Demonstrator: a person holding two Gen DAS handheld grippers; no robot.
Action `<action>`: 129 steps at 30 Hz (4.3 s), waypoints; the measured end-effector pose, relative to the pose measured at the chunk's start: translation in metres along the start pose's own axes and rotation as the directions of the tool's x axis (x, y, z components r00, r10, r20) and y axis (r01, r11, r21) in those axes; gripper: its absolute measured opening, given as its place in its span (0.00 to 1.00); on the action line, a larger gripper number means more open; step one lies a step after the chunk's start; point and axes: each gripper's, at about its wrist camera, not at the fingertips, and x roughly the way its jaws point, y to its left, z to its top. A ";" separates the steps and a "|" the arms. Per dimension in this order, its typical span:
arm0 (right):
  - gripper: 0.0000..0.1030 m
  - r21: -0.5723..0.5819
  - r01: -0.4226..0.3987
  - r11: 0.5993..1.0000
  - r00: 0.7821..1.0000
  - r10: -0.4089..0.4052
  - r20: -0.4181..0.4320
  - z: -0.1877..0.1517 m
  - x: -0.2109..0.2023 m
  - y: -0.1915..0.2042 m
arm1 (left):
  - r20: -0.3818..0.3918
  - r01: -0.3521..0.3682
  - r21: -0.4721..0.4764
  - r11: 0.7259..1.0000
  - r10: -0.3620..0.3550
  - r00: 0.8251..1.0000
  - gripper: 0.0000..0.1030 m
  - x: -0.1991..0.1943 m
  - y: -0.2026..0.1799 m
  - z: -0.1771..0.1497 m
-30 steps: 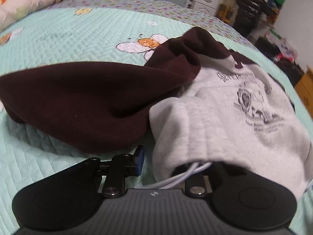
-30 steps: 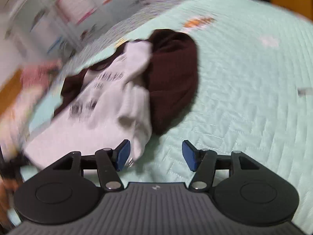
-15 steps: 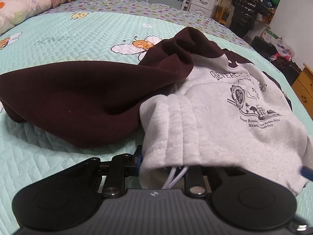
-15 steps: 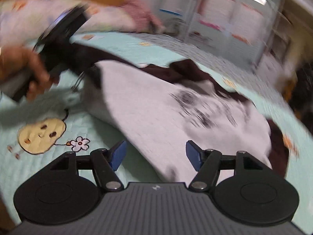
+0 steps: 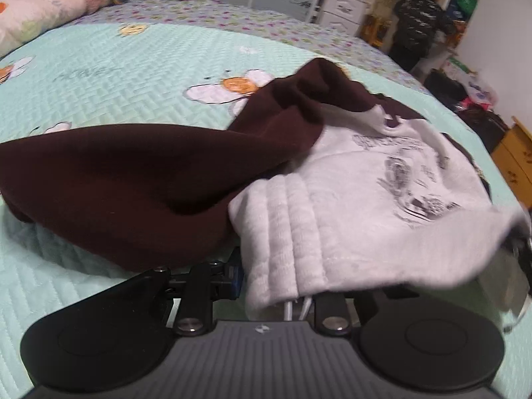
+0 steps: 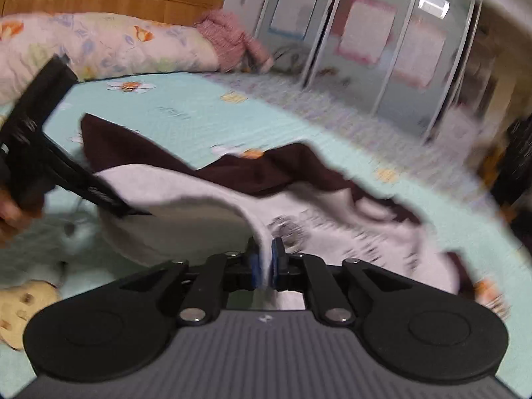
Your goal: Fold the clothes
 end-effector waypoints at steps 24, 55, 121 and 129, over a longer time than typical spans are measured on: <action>0.56 -0.013 -0.161 0.987 0.983 0.159 -0.095 -0.100 -0.036 0.064 | -0.014 0.001 -0.006 1.000 -0.001 1.000 0.17 -0.011 0.002 0.026; 0.50 -0.586 0.188 0.788 0.979 -0.202 0.042 -0.137 -0.012 0.061 | -0.050 -0.057 0.053 0.997 0.060 0.997 0.17 0.007 0.002 0.035; 0.62 0.636 0.166 0.754 0.986 -0.114 -0.123 -0.189 -0.216 -0.003 | -0.124 -0.100 -0.270 0.958 0.069 0.990 0.73 -0.163 0.073 -0.127; 0.63 0.770 0.145 0.622 0.989 -0.101 -0.105 -0.209 -0.226 -0.026 | 0.016 0.148 -0.599 0.787 -0.174 0.985 0.72 -0.172 0.112 -0.132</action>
